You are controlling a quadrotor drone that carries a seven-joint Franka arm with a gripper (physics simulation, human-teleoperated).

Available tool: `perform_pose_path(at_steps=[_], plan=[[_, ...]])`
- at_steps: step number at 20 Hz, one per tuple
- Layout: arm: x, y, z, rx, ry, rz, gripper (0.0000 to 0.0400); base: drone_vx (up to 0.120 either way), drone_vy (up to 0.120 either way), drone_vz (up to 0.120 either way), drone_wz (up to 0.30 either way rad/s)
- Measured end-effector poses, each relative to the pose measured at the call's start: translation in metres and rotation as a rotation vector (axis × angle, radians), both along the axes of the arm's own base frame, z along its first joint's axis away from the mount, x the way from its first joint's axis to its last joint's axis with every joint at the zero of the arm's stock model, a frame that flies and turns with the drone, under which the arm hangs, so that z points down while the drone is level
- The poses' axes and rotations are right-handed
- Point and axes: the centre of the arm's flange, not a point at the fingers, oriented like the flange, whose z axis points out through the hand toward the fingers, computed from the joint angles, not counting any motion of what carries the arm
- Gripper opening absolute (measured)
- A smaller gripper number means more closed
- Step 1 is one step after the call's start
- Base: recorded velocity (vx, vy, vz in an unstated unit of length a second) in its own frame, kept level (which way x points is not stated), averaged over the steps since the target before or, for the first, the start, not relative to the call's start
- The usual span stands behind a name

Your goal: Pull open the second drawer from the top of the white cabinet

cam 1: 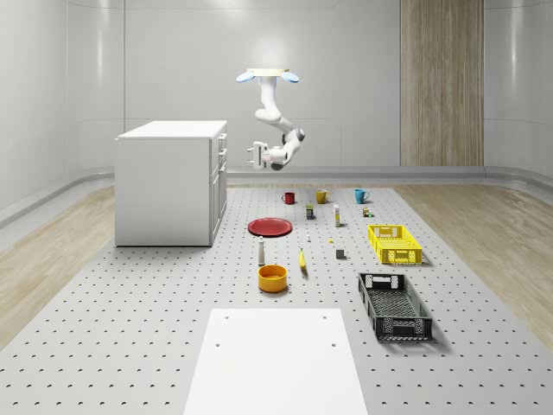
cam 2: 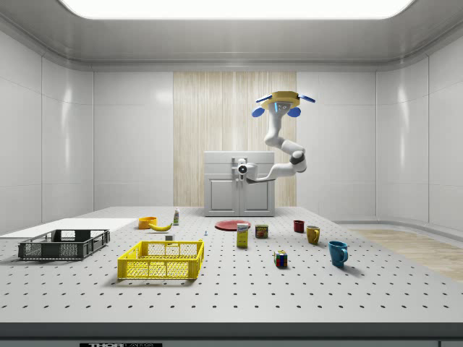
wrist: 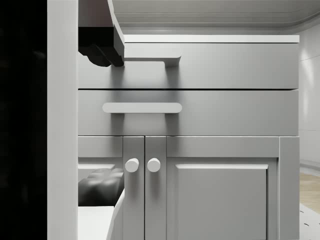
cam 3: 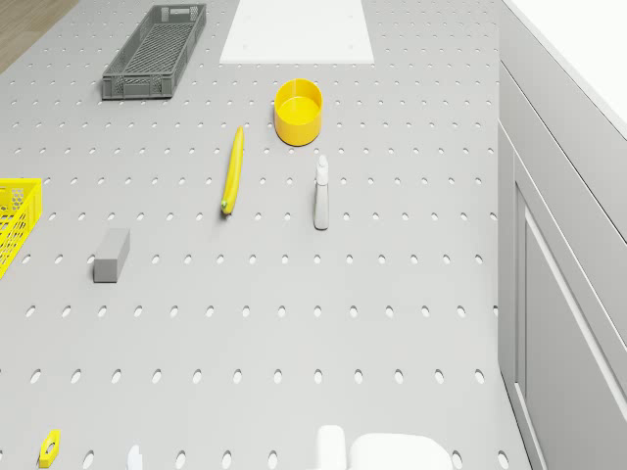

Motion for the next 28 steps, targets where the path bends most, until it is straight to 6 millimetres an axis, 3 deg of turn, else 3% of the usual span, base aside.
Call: perform_pose_path(at_steps=[17,28], plan=[[0.000,0.035,-0.026,0.000,0.000,0.000,0.0300,0.000,0.000,0.000,0.000],[0.000,0.080,-0.027,0.001,0.000,0.000,0.0300,0.000,0.000,0.000,0.000]])
